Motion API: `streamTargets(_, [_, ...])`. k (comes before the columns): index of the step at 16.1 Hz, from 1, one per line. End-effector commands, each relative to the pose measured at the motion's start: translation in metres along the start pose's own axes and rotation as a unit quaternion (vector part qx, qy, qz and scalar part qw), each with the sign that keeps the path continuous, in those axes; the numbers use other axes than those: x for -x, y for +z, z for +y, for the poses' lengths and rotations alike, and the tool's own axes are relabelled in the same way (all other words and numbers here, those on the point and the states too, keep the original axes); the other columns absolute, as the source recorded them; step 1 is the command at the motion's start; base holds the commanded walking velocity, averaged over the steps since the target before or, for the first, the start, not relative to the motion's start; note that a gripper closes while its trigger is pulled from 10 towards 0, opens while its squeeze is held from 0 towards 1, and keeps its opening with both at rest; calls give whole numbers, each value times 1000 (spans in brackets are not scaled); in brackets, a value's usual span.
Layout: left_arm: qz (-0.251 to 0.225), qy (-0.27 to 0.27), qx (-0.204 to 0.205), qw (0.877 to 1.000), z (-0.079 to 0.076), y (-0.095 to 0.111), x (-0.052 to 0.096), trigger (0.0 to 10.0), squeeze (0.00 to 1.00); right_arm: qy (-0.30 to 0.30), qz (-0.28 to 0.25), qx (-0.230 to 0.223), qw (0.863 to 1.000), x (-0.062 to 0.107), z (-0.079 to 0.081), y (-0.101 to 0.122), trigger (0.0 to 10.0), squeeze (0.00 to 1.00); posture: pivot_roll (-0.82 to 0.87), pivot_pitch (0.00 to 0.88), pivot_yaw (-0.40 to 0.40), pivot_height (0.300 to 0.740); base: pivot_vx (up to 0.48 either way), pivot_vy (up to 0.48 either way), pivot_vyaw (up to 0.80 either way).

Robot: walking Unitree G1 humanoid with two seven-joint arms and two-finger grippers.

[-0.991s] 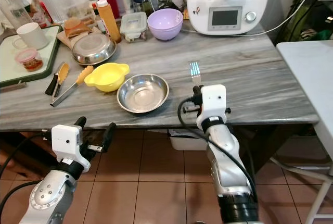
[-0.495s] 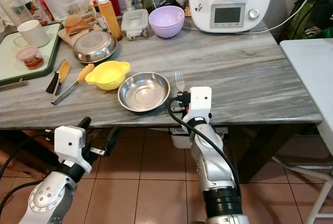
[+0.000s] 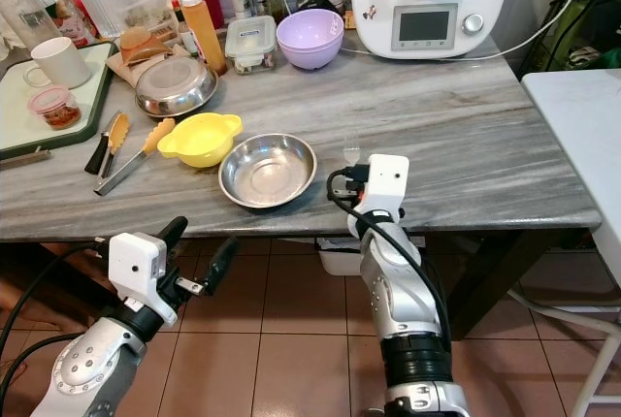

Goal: Setting the table

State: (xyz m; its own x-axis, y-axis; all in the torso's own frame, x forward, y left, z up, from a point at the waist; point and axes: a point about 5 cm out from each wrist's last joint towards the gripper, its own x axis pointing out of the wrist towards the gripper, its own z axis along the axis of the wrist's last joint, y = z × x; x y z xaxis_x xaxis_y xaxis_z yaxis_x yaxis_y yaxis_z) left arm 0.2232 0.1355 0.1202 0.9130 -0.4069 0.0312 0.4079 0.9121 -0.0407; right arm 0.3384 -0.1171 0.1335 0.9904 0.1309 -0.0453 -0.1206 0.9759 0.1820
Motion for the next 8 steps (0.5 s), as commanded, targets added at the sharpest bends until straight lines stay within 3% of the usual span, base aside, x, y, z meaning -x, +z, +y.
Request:
streamTargets(1, [7, -8, -3, 1000, 0, 0, 2, 10000, 0, 7, -1, -8, 1000, -3, 6, 2, 10000, 0, -62, 140, 128, 740, 0, 0, 0])
streamTargets(8, [11, -28, 2, 1000, -5, 1, 4, 10000, 0, 12, 9, -33, 999, -14, 17, 1, 10000, 0, -57, 145, 133, 740, 0, 0, 0])
